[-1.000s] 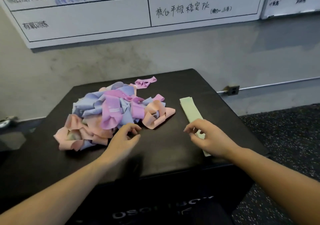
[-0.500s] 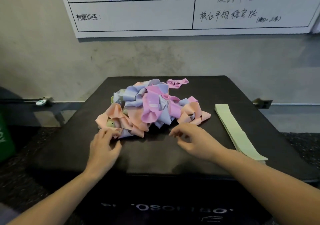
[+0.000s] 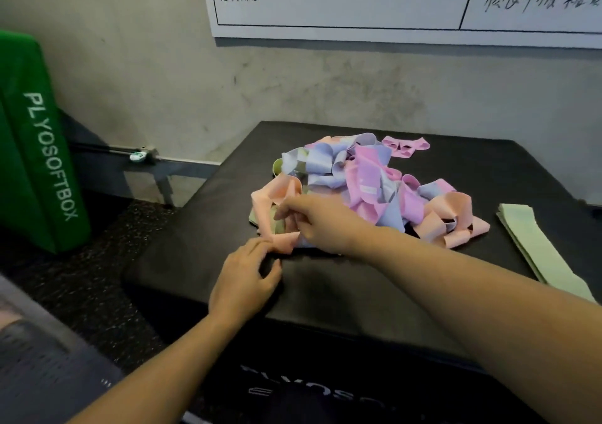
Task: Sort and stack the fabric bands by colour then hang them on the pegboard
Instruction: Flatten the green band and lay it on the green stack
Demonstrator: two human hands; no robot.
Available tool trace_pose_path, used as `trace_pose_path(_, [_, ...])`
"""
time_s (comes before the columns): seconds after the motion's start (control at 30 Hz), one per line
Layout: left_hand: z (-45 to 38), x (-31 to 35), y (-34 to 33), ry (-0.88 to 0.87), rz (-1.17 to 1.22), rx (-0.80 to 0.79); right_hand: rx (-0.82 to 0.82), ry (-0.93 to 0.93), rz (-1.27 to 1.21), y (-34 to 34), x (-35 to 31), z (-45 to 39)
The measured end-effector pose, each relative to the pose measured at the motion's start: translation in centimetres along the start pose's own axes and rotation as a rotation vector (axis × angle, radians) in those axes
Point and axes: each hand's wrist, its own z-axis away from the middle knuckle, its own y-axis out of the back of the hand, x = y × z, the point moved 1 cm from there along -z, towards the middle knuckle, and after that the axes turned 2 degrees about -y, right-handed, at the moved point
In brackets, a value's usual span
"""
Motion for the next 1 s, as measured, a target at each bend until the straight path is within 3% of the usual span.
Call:
trace_pose_path(0.2, [0.1,-0.4,-0.2,0.123,0.105,0.13,-0.154,-0.037,0.289,-3.1,0.8,-5.4])
trace_pose_path(0.4, [-0.1,-1.0,-0.5,0.079,0.129,0.129,-0.077,-0.092,0.531,-4.1,2.9,-7.2])
trace_pose_path(0.53, [0.1,-1.0,-0.6,0.011,0.095,0.162,-0.042,-0.001,0.402,-3.4,3.4,-6.3])
trace_pose_path(0.7, [0.1,-0.9,-0.2,0.081,0.225,0.159,0.003,0.017,0.229,-0.6,3.4,-3.4])
trace_pose_path(0.87, [-1.0,-0.9,0.2,0.205,0.431,0.04,0.026,-0.23,-0.196,2.3,3.4,-1.3])
trace_pose_path(1.0, [-2.7,0.6,0.3,0.194,0.682,0.106,0.049,-0.397,-0.523,2.8,4.4,-1.0])
